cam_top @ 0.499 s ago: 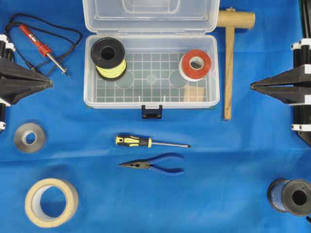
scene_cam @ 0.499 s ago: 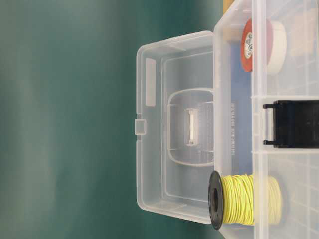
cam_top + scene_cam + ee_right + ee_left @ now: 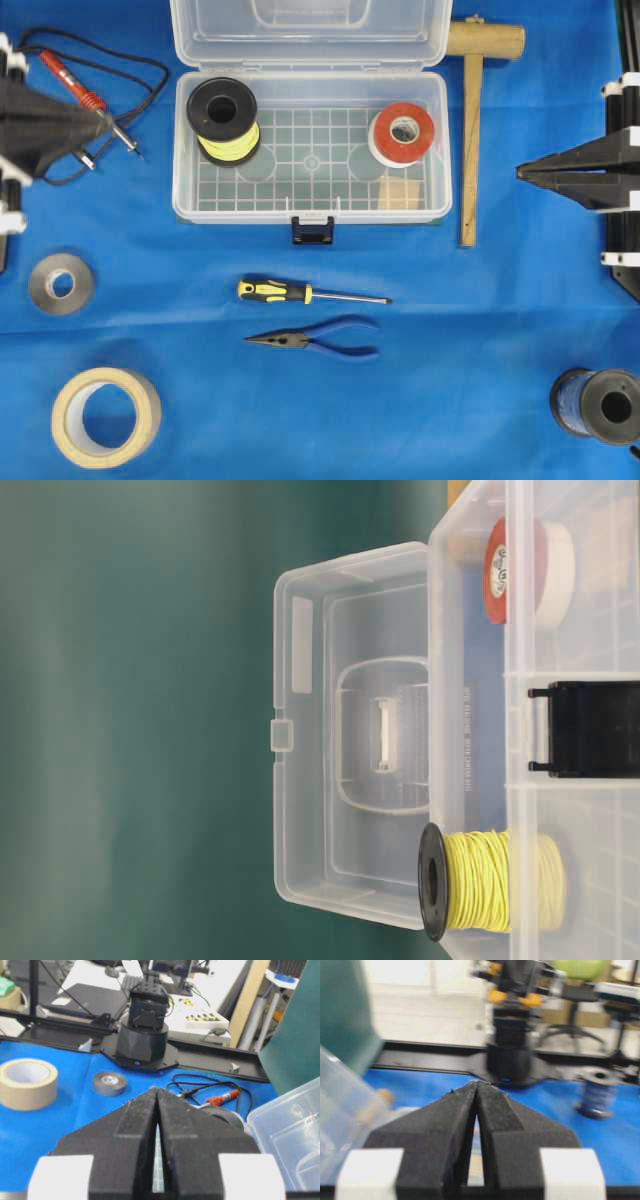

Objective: Close the tool box with the left arm.
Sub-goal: 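Move the left gripper toward the raised clear lid of the tool box, then push the clear lid forward and down with the left gripper to shut it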

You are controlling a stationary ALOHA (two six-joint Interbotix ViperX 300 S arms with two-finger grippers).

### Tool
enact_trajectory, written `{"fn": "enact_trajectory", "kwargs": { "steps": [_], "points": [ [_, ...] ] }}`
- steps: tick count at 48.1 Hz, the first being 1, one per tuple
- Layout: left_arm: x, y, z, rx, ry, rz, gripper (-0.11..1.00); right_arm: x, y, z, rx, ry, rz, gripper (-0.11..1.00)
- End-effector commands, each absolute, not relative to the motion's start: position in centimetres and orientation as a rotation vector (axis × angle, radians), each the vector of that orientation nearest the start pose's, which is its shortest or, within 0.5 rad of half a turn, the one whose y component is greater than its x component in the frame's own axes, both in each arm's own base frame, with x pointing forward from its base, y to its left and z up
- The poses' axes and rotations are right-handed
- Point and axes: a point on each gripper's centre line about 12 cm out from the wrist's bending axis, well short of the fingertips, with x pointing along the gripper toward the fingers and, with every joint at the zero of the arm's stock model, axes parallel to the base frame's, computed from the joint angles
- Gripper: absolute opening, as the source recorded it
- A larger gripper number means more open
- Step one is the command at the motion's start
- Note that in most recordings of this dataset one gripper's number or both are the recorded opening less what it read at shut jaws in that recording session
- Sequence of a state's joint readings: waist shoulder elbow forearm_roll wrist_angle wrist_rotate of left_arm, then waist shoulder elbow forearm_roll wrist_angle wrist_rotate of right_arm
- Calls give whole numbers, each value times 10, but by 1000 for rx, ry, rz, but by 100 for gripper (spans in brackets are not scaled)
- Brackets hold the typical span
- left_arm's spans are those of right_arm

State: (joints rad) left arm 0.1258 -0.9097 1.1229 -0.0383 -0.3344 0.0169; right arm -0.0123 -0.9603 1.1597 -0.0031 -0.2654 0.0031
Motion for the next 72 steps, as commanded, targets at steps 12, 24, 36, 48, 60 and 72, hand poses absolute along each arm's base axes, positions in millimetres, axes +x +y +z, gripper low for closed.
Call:
{"fn": "enact_trajectory", "kwargs": {
  "steps": [12, 24, 36, 48, 60, 72],
  "points": [
    [231, 91, 341, 5, -137, 379, 57, 205, -3, 301, -7, -69, -16, 0],
    [250, 152, 335, 19, -56, 555, 89, 205, -3, 300, -7, -61, -16, 0],
    [279, 199, 324, 110, 113, 620, 93, 205, -4, 297, -6, -40, -18, 0],
    [303, 243, 316, 120, 229, 661, 93, 207, -4, 292, -5, -15, -18, 0],
    [321, 281, 284, 50, 425, 672, 93, 208, -5, 289, -6, 2, -22, 0],
    [331, 284, 261, -7, 569, 635, 93, 209, -5, 287, -4, 9, -23, 0]
  ]
}}
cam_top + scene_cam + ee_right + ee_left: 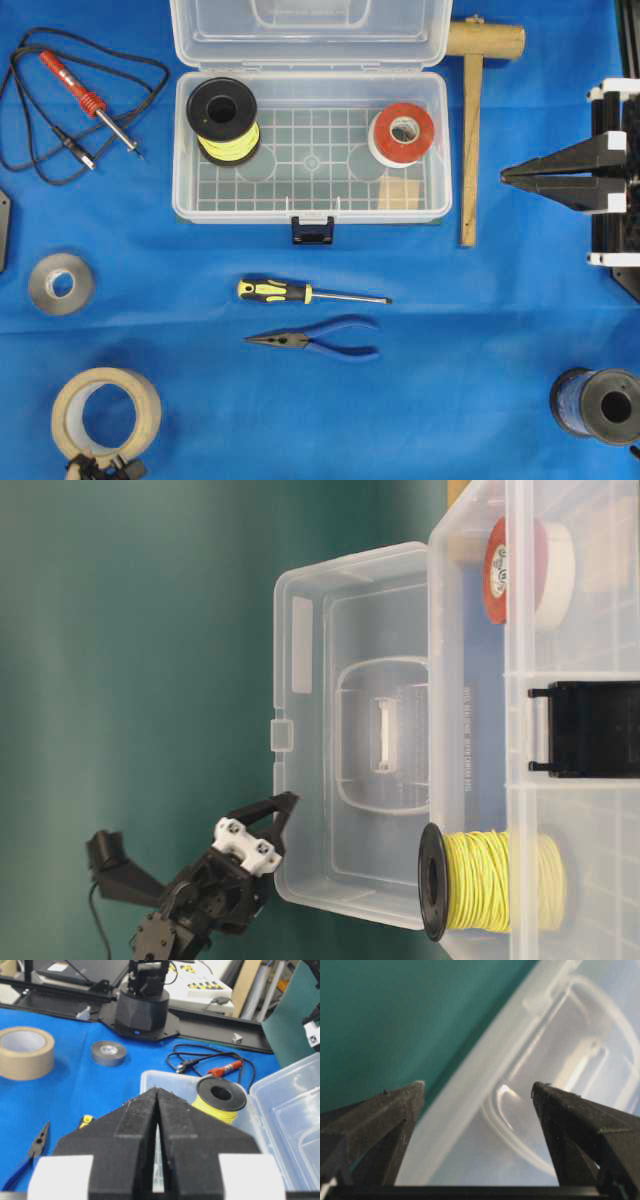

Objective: Close the tool box with the left arm.
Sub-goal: 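Push the clear lid forward and down with the left gripper to shut it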

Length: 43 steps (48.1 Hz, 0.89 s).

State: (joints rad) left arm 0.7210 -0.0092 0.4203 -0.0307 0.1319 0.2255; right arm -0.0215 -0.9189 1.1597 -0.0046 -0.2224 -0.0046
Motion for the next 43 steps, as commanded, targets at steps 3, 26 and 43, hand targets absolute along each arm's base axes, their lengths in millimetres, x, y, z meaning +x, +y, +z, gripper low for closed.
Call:
{"fn": "enact_trajectory", "kwargs": {
  "steps": [3, 26, 43],
  "points": [
    [333, 277, 257, -16, 603, 614, 93, 209, -5, 287, -6, 8, -22, 0],
    [343, 208, 296, 21, 608, 468, 93, 210, -6, 287, -7, 11, -27, 0],
    [322, 151, 301, -9, 588, 380, 93, 209, -9, 287, -10, 8, -41, 0]
  ]
}}
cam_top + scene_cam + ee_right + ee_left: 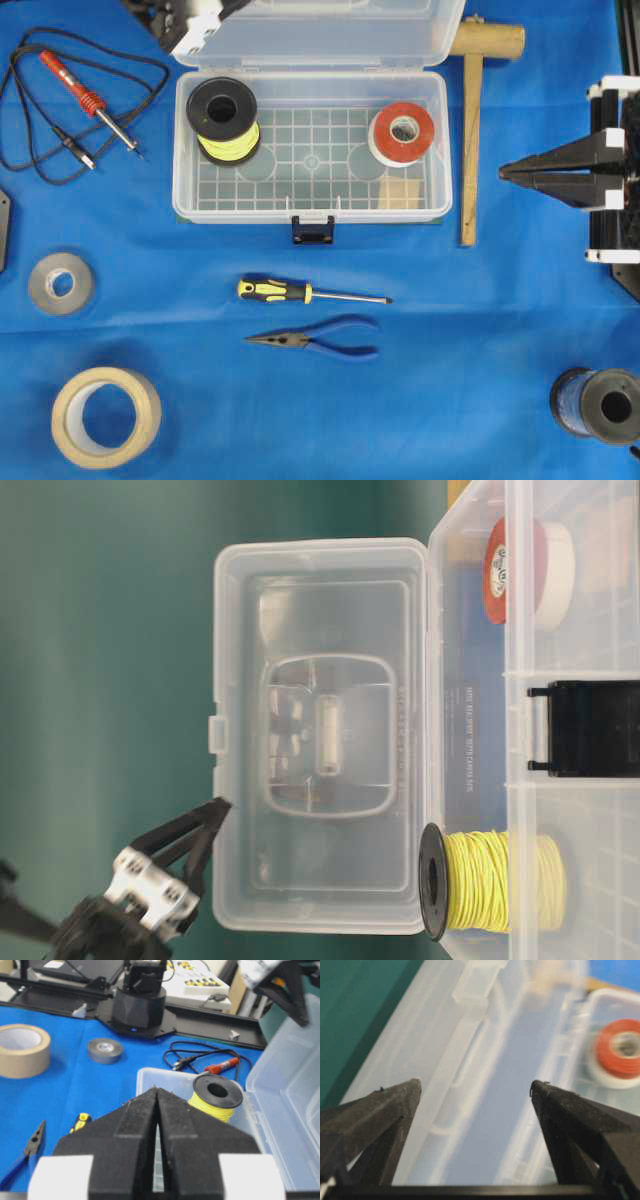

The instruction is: Close the tool box with the left arm.

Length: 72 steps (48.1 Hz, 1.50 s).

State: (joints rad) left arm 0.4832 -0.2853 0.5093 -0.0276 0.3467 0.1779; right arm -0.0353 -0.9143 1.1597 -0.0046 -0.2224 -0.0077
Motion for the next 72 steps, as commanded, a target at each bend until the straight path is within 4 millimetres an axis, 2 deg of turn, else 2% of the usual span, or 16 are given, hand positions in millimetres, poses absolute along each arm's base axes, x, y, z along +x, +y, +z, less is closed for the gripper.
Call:
{"fn": "enact_trajectory", "kwargs": {
  "steps": [1, 16, 29, 35, 47, 55, 64, 72],
  "points": [
    [321, 146, 299, -10, 588, 372, 93, 209, -9, 287, -10, 8, -42, 0],
    [306, 79, 293, -71, 549, 238, 93, 209, -12, 288, -11, 3, -56, 0],
    [293, 2, 288, -214, 572, 59, 93, 208, -12, 291, -11, -3, -56, 0],
    [286, -18, 291, -272, 587, 14, 93, 206, -12, 292, -11, -4, -56, 0],
    [261, -22, 326, -229, 416, -36, 93, 205, -11, 295, -11, -17, -55, 0],
    [228, -19, 349, -104, 201, -73, 92, 204, -12, 297, -10, -23, -56, 0],
    [197, -15, 344, -10, 57, -74, 92, 203, -11, 298, -10, -29, -56, 0],
    [180, -5, 313, 1, 41, -27, 92, 203, -11, 299, -10, -32, -55, 0]
  ]
}}
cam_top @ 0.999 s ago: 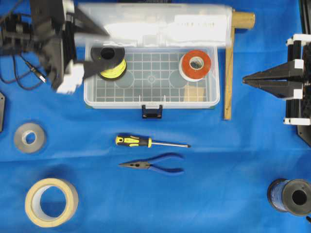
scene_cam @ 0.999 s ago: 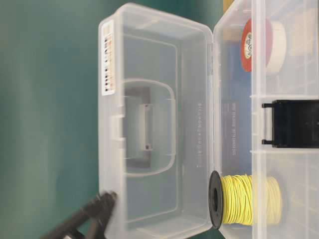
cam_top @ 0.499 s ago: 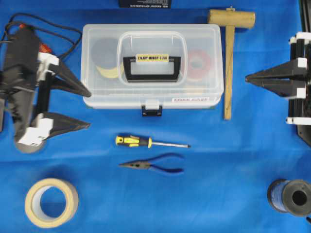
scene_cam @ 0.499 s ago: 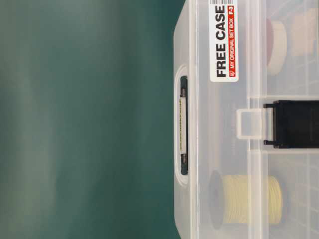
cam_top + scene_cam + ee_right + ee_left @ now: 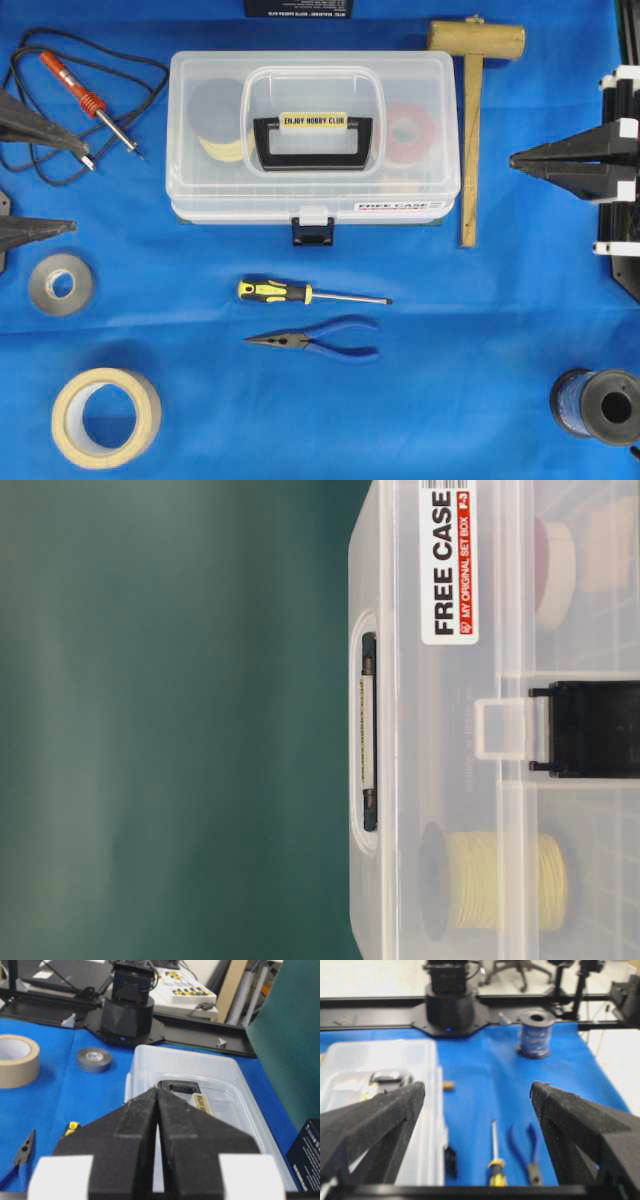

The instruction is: Close the tool box with the left arm.

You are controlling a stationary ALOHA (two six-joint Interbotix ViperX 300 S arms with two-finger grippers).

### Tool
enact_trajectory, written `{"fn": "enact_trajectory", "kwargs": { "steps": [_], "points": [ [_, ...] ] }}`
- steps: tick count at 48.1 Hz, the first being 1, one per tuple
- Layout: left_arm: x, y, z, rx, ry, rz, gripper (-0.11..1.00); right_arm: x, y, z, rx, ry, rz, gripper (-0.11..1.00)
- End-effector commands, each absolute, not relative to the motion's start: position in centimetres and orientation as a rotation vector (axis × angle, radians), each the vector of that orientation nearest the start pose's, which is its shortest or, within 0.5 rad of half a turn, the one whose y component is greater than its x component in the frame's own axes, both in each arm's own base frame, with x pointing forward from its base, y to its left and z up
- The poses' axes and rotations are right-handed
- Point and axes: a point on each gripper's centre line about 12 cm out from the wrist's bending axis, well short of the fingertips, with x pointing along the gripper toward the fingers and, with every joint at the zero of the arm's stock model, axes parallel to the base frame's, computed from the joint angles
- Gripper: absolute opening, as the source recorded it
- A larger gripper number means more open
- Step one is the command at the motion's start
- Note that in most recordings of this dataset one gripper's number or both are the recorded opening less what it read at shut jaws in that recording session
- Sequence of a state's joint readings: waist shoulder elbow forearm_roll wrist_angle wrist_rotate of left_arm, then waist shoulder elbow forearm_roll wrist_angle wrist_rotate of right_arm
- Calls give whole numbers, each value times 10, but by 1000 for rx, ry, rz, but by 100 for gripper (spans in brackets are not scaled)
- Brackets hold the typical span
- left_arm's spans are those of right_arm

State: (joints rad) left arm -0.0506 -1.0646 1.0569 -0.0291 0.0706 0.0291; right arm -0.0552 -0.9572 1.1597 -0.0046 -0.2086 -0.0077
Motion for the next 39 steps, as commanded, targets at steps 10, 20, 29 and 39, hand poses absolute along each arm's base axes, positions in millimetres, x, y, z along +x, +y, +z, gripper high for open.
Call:
{"fn": "enact_trajectory", "kwargs": {
  "steps": [10, 20, 29, 39],
  "points": [
    [163, 4, 270, -5, 20, 28, 92, 203, -11, 298, -10, -29, -55, 0],
    [155, 7, 241, -25, 56, 43, 92, 203, -11, 298, -10, -26, -56, 0],
    [152, 7, 222, -32, 82, 46, 92, 202, -11, 298, -11, -26, -54, 0],
    [150, 7, 213, -30, 68, 47, 92, 202, -11, 298, -13, -23, -56, 0]
  ]
}}
